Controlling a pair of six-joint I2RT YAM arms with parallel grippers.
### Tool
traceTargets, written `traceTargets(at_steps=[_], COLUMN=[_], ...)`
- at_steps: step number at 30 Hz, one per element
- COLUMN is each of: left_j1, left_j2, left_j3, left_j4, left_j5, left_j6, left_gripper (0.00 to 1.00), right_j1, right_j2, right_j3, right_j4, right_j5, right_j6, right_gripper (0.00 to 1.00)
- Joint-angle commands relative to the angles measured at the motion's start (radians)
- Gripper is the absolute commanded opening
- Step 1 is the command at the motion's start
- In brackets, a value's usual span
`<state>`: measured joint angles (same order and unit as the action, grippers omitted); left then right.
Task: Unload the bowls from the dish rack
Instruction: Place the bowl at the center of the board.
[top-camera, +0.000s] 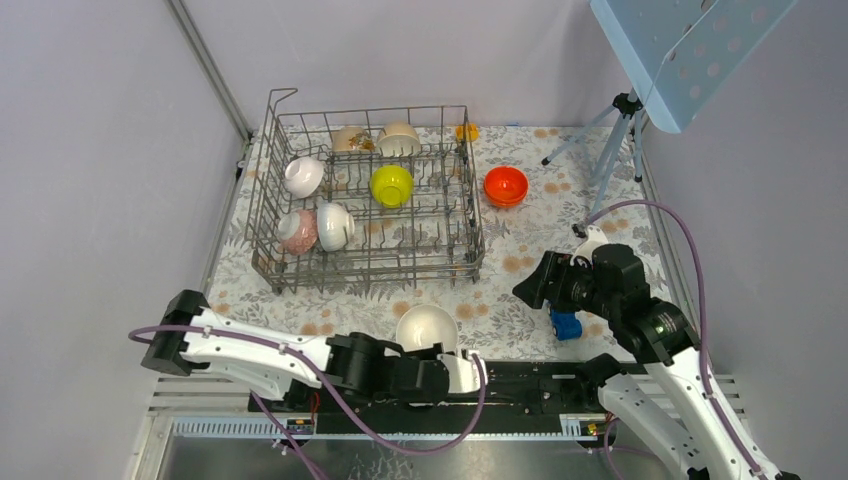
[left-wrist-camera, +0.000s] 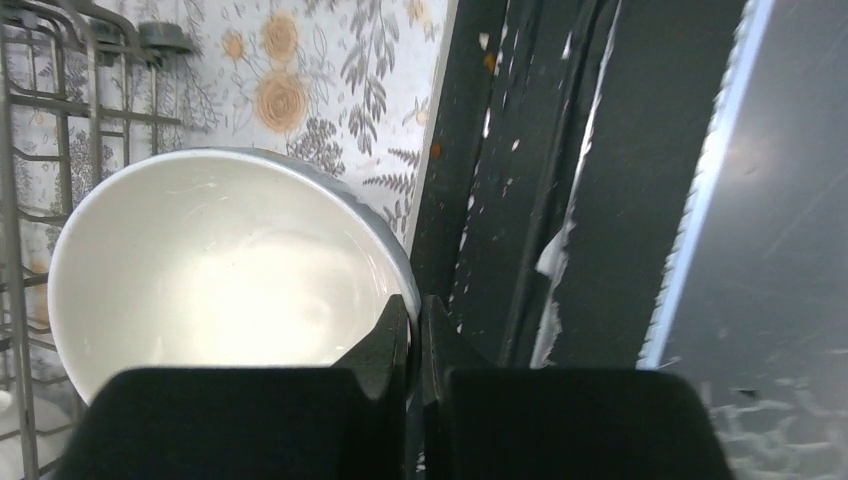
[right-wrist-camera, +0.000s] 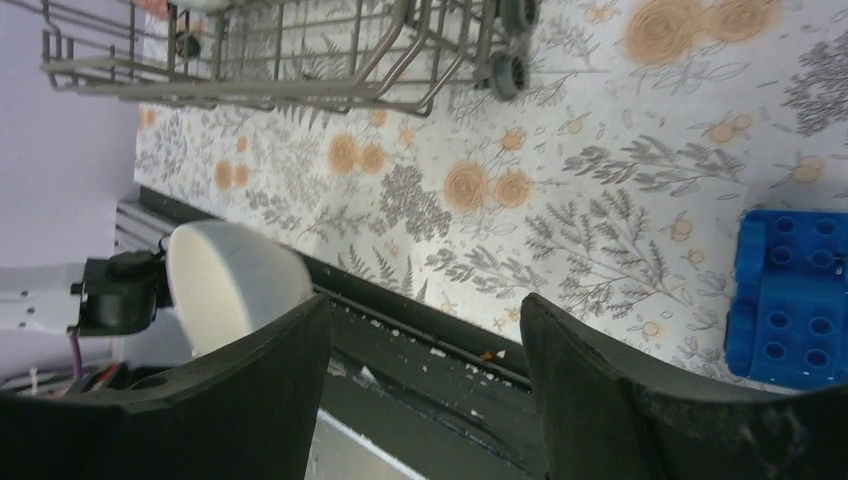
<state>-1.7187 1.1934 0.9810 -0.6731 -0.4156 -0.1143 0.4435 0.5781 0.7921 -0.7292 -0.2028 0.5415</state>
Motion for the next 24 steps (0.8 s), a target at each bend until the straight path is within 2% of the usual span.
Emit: traceTargets(at_steps=[1, 5, 11, 20, 24], left_j1=[-0.005, -0.008, -0.012, -0.012, -0.012], left_j2=[0.008, -0.023, -0.116, -0.112, -0.121], left_j3=[-0.056, -0.115, -0.181, -0.233, -0.239], left_j4=[0.086, 0.13, 0.166, 0.124, 0.104], left_j5=[-0.057, 0.024, 0.186, 0.288, 0.315], left_j6=[0.165, 0.311, 0.455, 0.489, 0.508], left_gripper=[0.0, 0.0, 0.0, 0.0, 0.0], right_j1=[0.0, 0.014, 0.12, 0.557, 0.69], right_j2=[0.027, 0.092, 0.199, 0.43, 0.518], right_j3=[0.058, 0.117, 0.201, 0.295, 0.33], right_j4=[-0.018, -0.078, -0.106, -0.023, -0.028], right_j5=[-0.134, -0.166, -0.069, 0.191, 0.289], right_j6=[-0.031, -0.084, -0.129, -0.091, -0.076], right_gripper=[0.74, 0.71, 0.69, 0.69, 0.62])
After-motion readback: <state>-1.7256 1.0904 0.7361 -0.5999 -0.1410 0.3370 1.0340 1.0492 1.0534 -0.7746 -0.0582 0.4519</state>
